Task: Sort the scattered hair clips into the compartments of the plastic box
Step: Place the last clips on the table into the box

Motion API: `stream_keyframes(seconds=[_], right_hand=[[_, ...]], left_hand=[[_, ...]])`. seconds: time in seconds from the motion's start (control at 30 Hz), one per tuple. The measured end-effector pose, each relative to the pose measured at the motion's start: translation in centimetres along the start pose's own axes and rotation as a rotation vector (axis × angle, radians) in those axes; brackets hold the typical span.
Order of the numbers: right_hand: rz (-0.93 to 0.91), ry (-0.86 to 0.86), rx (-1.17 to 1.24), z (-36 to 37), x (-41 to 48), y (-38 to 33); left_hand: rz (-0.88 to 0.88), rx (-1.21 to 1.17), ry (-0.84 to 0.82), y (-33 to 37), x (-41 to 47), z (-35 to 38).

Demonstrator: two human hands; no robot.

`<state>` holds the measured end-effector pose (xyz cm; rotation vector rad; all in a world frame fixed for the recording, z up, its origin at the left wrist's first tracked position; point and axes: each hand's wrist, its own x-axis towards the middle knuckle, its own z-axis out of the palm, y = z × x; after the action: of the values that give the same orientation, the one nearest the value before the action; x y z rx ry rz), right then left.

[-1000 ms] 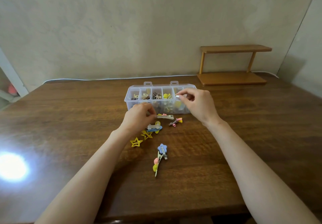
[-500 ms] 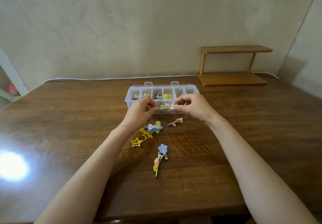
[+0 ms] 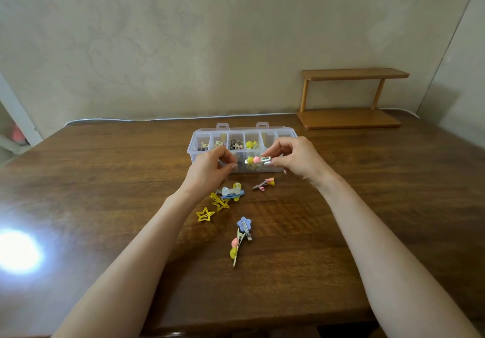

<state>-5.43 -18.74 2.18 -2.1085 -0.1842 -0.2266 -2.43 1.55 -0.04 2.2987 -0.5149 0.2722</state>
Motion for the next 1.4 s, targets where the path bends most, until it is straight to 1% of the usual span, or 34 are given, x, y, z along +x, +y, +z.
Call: stream_keyframes(seconds=[0.07, 0.17, 0.23, 0.33, 0.47, 0.6, 0.77, 0.93, 1.0, 1.1, 1.13, 1.17, 1.27, 1.4], right_hand=[[-0.030, 0.080, 0.042, -0.1, 0.1, 0.0], [-0.059, 0.266, 0.100, 0.3, 0.7, 0.4], [-0.062, 0.365, 0.026, 0.8, 1.2, 0.6], [-0.090, 0.428, -0.143, 1.5, 1.9, 0.2], [-0.134, 0.438, -0.421, 2.6, 3.0, -1.2], [-0.082, 0.372, -0.701, 3.7, 4.3, -1.9], [-0.013, 0.316, -0.802, 3.9, 5.0, -2.2], [-0.018, 0.156, -0.899, 3.2, 5.2, -2.2], [-0.089, 0.180, -0.861, 3.0, 4.6, -2.2], [-0.265, 0.343, -0.680, 3.1, 2.9, -1.9], [-0.299, 0.367, -0.611, 3.2, 2.4, -1.7], [-0.315, 0.352, -0.549, 3.3, 1.9, -1.4], [-0.324, 0.202, -0.426, 3.4, 0.8, -0.5], [-0.247, 0.044, -0.247, 3.7, 0.1, 0.1]], left_hand=[[-0.003, 0.061, -0.073, -0.1, 0.0, -0.1], [0.002, 0.180, -0.207, -0.1, -0.1, 0.0], [0.015, 0.222, -0.249, 0.0, -0.1, 0.0], [0.015, 0.217, -0.269, -0.1, -0.1, -0.1], [-0.009, 0.200, -0.266, -0.3, -0.1, -0.2], [-0.030, 0.158, -0.275, -0.4, 0.1, -0.7], [-0.051, 0.156, -0.364, -0.4, 0.1, -1.4], [-0.041, 0.178, -0.414, -0.5, 0.0, -1.9], [-0.042, 0.182, -0.437, -0.6, 0.0, -2.0], [-0.051, 0.211, -0.470, -0.7, 0.0, -2.1], [-0.050, 0.224, -0.470, -0.7, 0.0, -2.0], [-0.047, 0.240, -0.467, -0.7, 0.0, -2.0], [-0.021, 0.287, -0.430, -0.4, 0.0, -1.7], [-0.039, 0.204, -0.336, -0.2, -0.2, -1.7]])
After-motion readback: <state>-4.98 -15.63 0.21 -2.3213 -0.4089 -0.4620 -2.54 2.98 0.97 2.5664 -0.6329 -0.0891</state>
